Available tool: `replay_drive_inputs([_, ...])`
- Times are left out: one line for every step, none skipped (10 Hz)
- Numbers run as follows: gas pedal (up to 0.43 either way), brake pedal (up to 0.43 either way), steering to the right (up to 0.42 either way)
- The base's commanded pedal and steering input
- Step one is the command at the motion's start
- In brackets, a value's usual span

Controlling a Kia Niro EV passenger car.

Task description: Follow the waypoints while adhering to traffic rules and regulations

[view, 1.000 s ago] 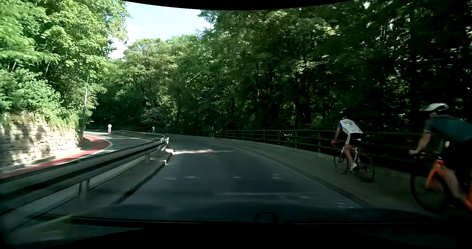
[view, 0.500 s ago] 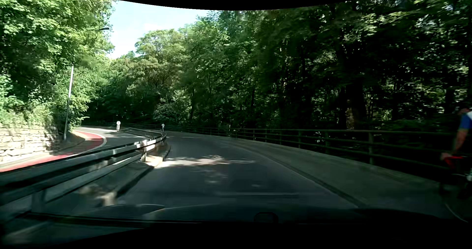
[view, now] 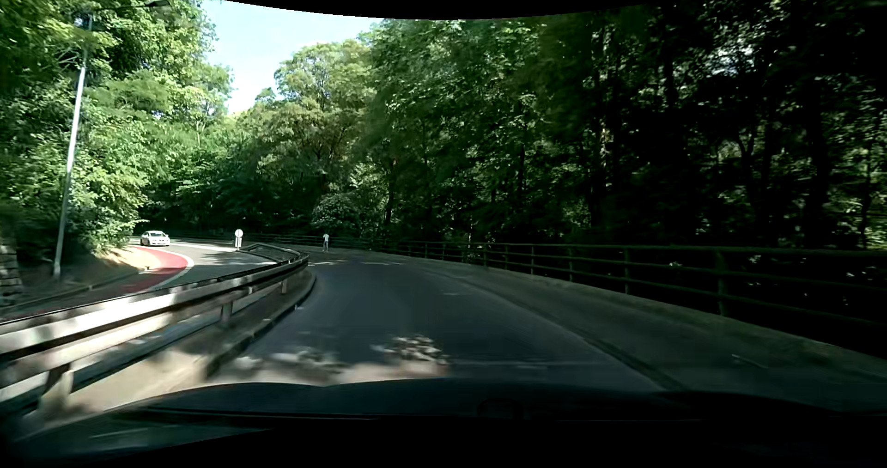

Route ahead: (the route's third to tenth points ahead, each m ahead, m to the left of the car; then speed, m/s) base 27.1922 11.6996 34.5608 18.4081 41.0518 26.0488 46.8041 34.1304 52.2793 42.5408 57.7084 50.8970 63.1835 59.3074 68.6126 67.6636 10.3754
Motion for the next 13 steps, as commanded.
replay_drive_inputs([0.138, 0.006, -0.090])
replay_drive_inputs([0.138, 0.006, -0.091])
replay_drive_inputs([0.138, 0.006, -0.091])
replay_drive_inputs([0.138, 0.006, -0.091])
replay_drive_inputs([0.138, 0.006, -0.093])
replay_drive_inputs([0.138, 0.006, -0.095])
replay_drive_inputs([0.138, 0.006, -0.097])
replay_drive_inputs([0.138, 0.006, -0.098])
replay_drive_inputs([0.138, 0.006, -0.098])
replay_drive_inputs([0.138, 0.006, -0.099])
replay_drive_inputs([0.138, 0.006, -0.098])
replay_drive_inputs([0.138, 0.006, -0.099])
replay_drive_inputs([0.138, 0.006, -0.099])
